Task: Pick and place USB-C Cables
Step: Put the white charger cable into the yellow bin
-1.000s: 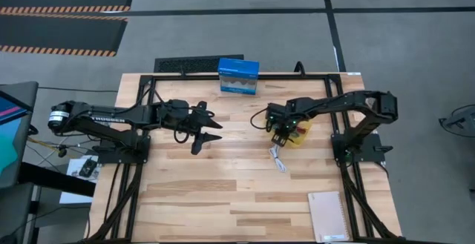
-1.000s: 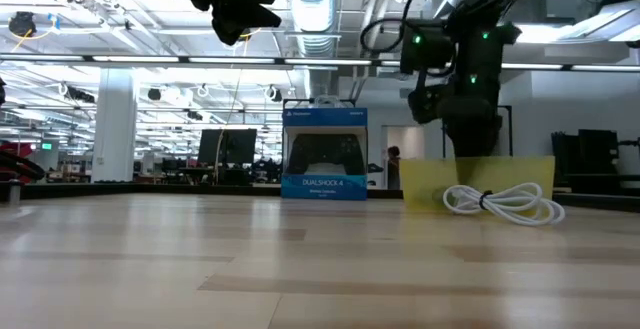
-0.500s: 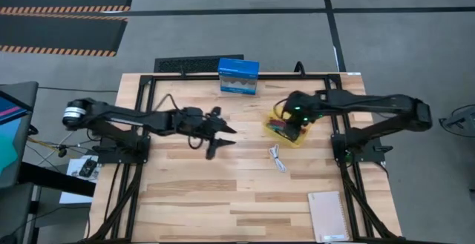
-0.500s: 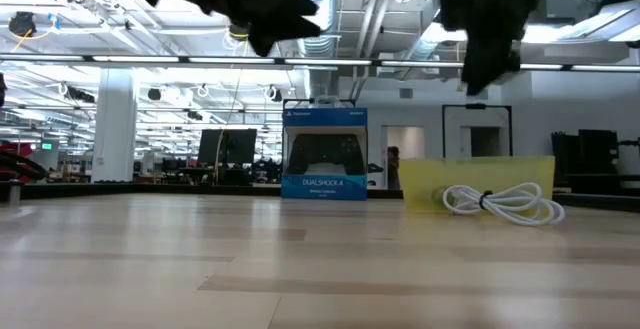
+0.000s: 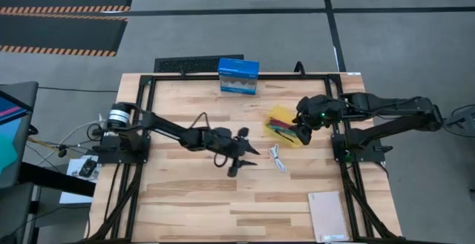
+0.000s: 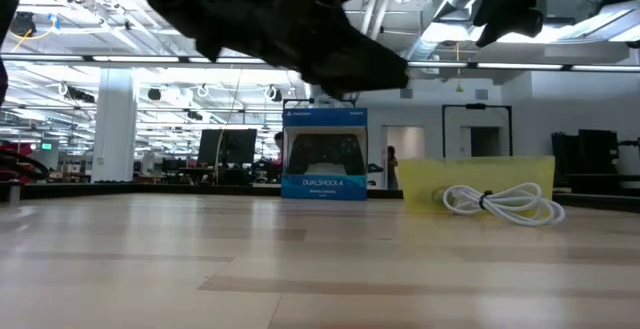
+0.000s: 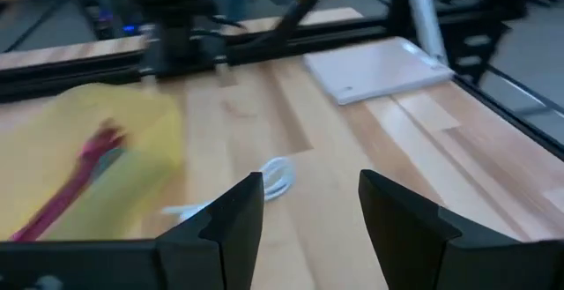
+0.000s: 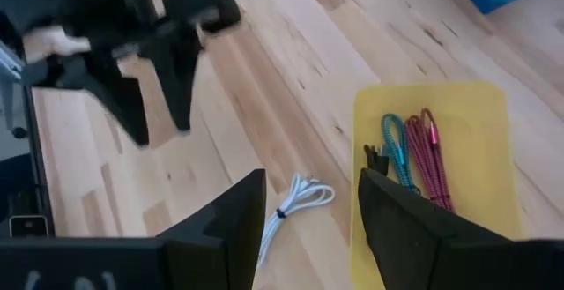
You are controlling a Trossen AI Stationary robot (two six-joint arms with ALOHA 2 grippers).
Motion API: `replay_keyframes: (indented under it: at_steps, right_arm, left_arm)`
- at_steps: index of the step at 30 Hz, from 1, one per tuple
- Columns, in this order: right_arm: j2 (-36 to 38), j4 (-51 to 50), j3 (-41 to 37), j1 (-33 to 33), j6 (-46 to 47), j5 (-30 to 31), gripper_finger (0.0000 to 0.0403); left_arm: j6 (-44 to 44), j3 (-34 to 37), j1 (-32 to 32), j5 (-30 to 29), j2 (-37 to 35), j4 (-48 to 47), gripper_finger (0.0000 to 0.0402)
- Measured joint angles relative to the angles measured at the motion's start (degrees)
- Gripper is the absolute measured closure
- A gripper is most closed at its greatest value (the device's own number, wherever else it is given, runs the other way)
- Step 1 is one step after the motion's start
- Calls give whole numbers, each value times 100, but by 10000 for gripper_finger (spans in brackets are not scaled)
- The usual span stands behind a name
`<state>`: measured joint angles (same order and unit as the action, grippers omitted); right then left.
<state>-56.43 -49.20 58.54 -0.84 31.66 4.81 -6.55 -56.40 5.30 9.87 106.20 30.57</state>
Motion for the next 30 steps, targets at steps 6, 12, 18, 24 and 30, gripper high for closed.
replay_keyframes:
  at_steps: [6, 12, 18, 24, 30]
  right_arm:
    - [-187, -21, 0, 227, -17, 121, 204]
    - [-207, -9, 0, 385, -43, 128, 205]
    - [-164, -27, 0, 482, -17, 130, 208]
    - [-172, -45, -4, 590, -17, 130, 209]
    - [-172, -49, -4, 703, -17, 130, 211]
  left_arm:
    - [-640, -1060, 81, 130, 684, -881, 175]
    - [-1292, -2151, 62, -465, 1386, -1744, 129]
    - [-1640, -3119, -70, -389, 2085, -2435, 124]
    - [-1987, -3792, -161, -554, 2645, -3015, 129]
    - [-1902, -4230, -247, -564, 2955, -3895, 129]
